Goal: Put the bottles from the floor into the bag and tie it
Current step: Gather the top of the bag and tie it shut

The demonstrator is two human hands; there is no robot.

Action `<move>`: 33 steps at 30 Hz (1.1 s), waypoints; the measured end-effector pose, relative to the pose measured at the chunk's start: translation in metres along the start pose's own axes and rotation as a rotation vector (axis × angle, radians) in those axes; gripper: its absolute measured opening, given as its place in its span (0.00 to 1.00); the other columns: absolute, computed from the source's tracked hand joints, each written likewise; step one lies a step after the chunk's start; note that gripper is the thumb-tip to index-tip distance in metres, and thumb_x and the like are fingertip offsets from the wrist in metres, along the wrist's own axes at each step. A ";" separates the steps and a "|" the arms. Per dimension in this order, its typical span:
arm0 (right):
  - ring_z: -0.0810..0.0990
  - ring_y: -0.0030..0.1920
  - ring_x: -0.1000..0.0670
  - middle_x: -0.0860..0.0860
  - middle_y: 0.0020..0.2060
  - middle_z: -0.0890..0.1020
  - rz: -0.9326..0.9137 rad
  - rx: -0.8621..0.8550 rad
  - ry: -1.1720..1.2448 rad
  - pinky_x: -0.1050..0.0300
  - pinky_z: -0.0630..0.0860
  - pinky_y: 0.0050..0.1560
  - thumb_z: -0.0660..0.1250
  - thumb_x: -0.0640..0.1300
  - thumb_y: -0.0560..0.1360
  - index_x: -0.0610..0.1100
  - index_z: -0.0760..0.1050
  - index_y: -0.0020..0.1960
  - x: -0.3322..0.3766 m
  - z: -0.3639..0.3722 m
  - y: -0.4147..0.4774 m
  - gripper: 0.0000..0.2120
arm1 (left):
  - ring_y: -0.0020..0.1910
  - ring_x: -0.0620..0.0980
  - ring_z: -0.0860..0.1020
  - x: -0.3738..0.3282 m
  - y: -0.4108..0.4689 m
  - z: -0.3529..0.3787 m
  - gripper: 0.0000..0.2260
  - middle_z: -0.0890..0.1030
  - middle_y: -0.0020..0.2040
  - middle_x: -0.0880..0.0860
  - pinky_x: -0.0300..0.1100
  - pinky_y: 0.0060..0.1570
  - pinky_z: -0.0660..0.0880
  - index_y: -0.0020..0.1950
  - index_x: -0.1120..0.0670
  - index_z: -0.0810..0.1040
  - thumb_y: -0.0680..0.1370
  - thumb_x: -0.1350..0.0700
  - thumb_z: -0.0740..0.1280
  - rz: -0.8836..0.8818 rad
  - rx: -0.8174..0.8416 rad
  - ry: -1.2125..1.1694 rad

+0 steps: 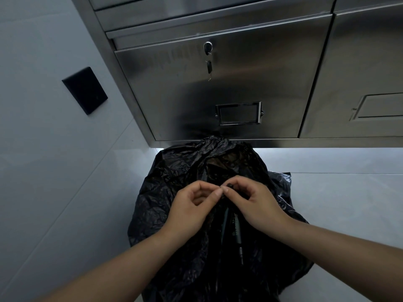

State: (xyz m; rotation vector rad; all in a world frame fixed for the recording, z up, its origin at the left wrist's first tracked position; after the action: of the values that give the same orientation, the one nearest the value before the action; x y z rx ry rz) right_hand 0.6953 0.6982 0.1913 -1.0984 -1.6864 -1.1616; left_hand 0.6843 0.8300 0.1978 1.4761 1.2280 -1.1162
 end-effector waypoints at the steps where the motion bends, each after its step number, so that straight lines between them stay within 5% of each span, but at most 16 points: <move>1: 0.78 0.38 0.59 0.56 0.36 0.81 -0.004 0.007 -0.018 0.63 0.73 0.42 0.66 0.50 0.74 0.54 0.78 0.44 0.000 0.000 -0.001 0.03 | 0.42 0.42 0.82 0.002 0.000 -0.001 0.03 0.85 0.40 0.46 0.30 0.42 0.75 0.41 0.49 0.82 0.70 0.51 0.71 -0.006 0.002 0.002; 10: 0.76 0.33 0.55 0.48 0.33 0.82 0.117 -0.003 -0.022 0.56 0.71 0.39 0.64 0.50 0.76 0.53 0.76 0.42 -0.012 -0.014 0.005 0.05 | 0.40 0.44 0.81 0.006 0.009 -0.018 0.05 0.84 0.37 0.48 0.35 0.44 0.77 0.39 0.49 0.80 0.75 0.56 0.69 -0.022 -0.001 0.284; 13: 0.74 0.32 0.51 0.44 0.32 0.81 0.119 0.011 -0.006 0.53 0.71 0.37 0.63 0.52 0.76 0.54 0.76 0.42 -0.011 -0.009 0.005 0.05 | 0.40 0.45 0.80 0.008 0.008 -0.017 0.05 0.82 0.39 0.48 0.41 0.47 0.76 0.41 0.49 0.78 0.76 0.56 0.66 -0.058 0.034 0.269; 16: 0.72 0.29 0.52 0.46 0.29 0.80 0.122 -0.027 -0.006 0.56 0.69 0.34 0.64 0.52 0.75 0.54 0.76 0.42 -0.011 -0.009 0.005 0.05 | 0.40 0.46 0.77 0.001 0.007 -0.007 0.06 0.80 0.41 0.50 0.37 0.45 0.74 0.46 0.49 0.78 0.78 0.58 0.63 -0.074 0.097 0.198; 20: 0.72 0.29 0.55 0.44 0.30 0.81 0.122 -0.073 -0.017 0.57 0.69 0.34 0.65 0.49 0.75 0.53 0.77 0.42 -0.010 -0.013 0.007 0.04 | 0.37 0.46 0.78 -0.010 0.003 0.010 0.03 0.81 0.39 0.46 0.39 0.40 0.74 0.48 0.44 0.77 0.75 0.49 0.66 -0.020 0.132 0.279; 22: 0.74 0.31 0.53 0.44 0.31 0.82 0.129 -0.092 -0.003 0.54 0.71 0.36 0.66 0.48 0.75 0.51 0.77 0.41 -0.009 -0.016 0.007 0.04 | 0.33 0.40 0.75 -0.015 0.001 0.012 0.09 0.80 0.39 0.41 0.33 0.35 0.71 0.49 0.43 0.76 0.71 0.44 0.70 0.026 0.091 0.346; 26: 0.74 0.32 0.50 0.41 0.31 0.82 0.128 -0.060 0.020 0.50 0.73 0.38 0.67 0.47 0.74 0.50 0.78 0.42 -0.007 -0.013 0.009 0.03 | 0.44 0.38 0.78 -0.023 0.000 0.008 0.11 0.81 0.46 0.39 0.32 0.43 0.74 0.50 0.42 0.77 0.69 0.49 0.73 0.117 -0.009 0.380; 30: 0.72 0.31 0.52 0.40 0.31 0.80 0.147 0.013 0.048 0.54 0.69 0.38 0.67 0.51 0.74 0.55 0.76 0.47 -0.011 -0.008 0.009 0.02 | 0.29 0.33 0.76 -0.024 0.005 -0.002 0.06 0.82 0.34 0.35 0.25 0.32 0.69 0.42 0.47 0.83 0.69 0.56 0.75 0.108 -0.061 0.288; 33: 0.78 0.36 0.57 0.53 0.35 0.83 0.156 0.162 0.033 0.56 0.72 0.43 0.68 0.61 0.69 0.57 0.72 0.51 -0.011 0.005 0.004 0.15 | 0.24 0.33 0.74 -0.018 0.009 -0.010 0.05 0.81 0.28 0.37 0.24 0.28 0.67 0.40 0.49 0.83 0.68 0.57 0.75 0.038 -0.099 0.206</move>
State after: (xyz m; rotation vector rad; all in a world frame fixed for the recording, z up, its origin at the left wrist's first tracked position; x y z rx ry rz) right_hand 0.7021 0.7017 0.1805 -1.0826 -1.6080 -0.9237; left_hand 0.6919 0.8356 0.2180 1.5607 1.3695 -0.8818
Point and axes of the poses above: each hand's wrist, its own y-axis towards the middle knuckle, its own z-axis out of the palm, x = y × z, the point moved 10 cm from there along y, towards the middle knuckle
